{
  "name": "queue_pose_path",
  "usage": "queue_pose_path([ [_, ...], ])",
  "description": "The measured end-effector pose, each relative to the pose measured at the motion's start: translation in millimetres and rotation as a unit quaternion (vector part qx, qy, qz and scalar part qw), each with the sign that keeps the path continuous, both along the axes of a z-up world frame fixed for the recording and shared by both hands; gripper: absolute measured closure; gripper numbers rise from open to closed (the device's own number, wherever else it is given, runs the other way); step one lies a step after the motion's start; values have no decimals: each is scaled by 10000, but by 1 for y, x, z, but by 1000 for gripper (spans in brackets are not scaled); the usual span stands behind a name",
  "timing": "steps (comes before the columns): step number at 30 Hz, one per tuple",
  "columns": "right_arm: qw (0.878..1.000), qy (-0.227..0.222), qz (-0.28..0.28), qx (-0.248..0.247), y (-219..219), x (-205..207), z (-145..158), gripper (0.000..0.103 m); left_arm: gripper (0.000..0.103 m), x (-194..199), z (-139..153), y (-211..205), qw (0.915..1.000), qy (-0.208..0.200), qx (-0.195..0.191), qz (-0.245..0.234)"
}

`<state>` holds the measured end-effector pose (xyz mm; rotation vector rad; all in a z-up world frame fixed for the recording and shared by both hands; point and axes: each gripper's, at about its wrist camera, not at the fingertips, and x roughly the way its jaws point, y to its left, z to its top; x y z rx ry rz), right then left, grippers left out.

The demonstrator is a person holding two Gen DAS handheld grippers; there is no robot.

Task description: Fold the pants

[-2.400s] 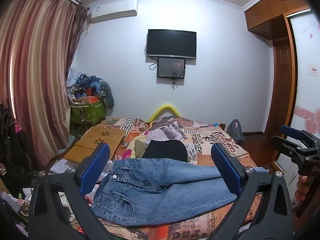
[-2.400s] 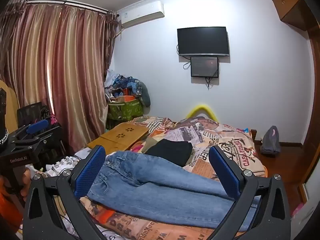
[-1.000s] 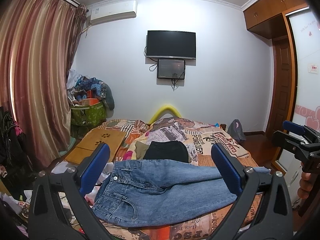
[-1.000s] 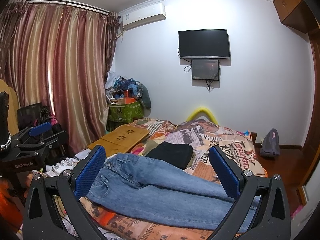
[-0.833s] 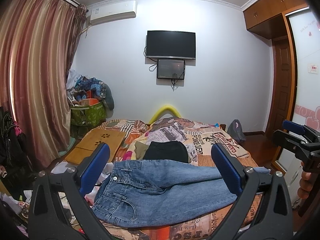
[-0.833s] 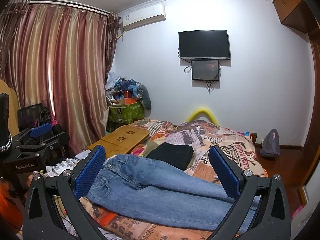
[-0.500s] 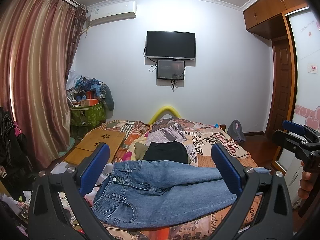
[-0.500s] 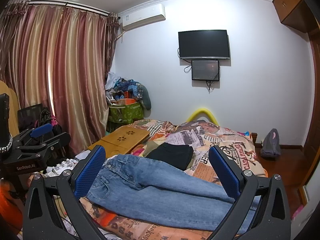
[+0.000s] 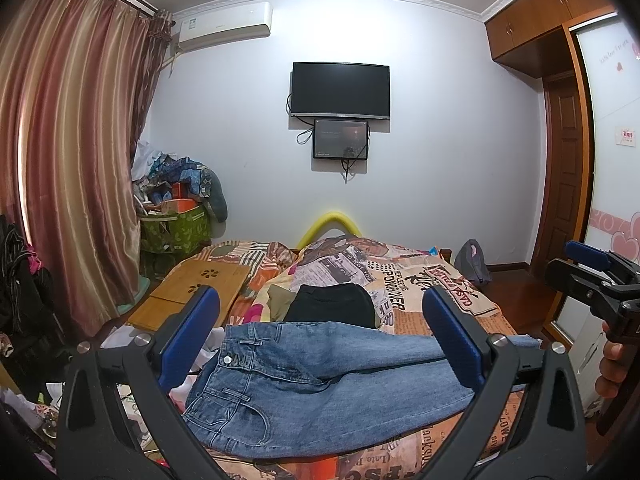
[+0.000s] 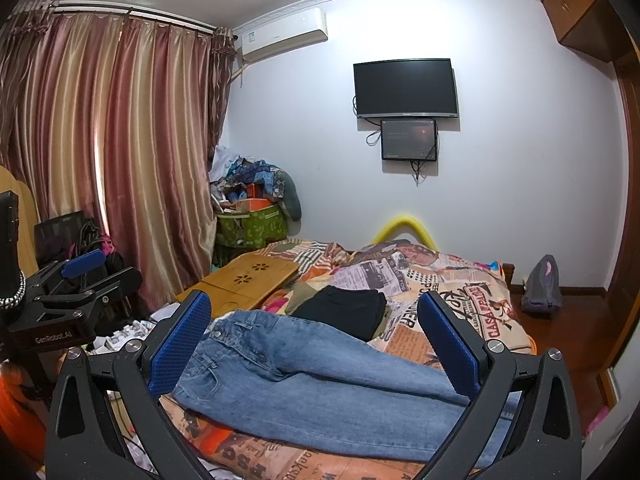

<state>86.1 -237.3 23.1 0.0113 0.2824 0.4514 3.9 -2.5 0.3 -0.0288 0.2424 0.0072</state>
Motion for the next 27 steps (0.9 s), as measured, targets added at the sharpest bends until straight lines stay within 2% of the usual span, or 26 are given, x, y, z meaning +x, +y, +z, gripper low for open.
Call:
queue_pose_path([
  [15,9999,155,-37,39,-4,10,-3,0,0,8,-1,-1,10000,34,-9,-39],
  [21,9995,276,-144,-14,-9,22,-11,0,0,34,-10,8,9999,102,15,8],
  [27,9971,567,-414,-307,-27,58,-34,0,0,85,-24,40,9981,267,78,543],
])
